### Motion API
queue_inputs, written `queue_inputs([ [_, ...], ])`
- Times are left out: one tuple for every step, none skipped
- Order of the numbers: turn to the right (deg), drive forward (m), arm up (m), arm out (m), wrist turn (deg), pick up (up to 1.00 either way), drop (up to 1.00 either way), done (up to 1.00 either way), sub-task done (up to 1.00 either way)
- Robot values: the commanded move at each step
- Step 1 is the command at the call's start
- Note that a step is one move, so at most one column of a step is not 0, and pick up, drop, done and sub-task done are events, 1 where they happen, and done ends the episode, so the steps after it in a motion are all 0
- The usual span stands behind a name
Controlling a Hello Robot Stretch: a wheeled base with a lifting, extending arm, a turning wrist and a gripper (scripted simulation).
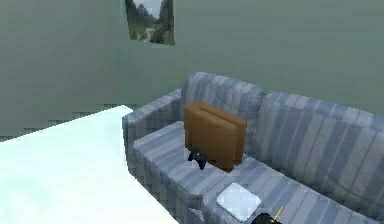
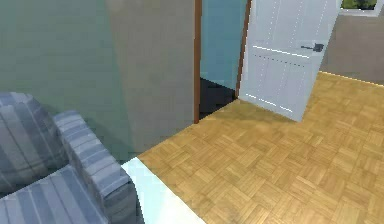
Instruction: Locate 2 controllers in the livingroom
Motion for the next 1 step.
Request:
queue_inputs([
  [0.0, 0.0, 0.0, 0.0, 0.0, 0.0, 0.0, 1.0, 0.0],
])
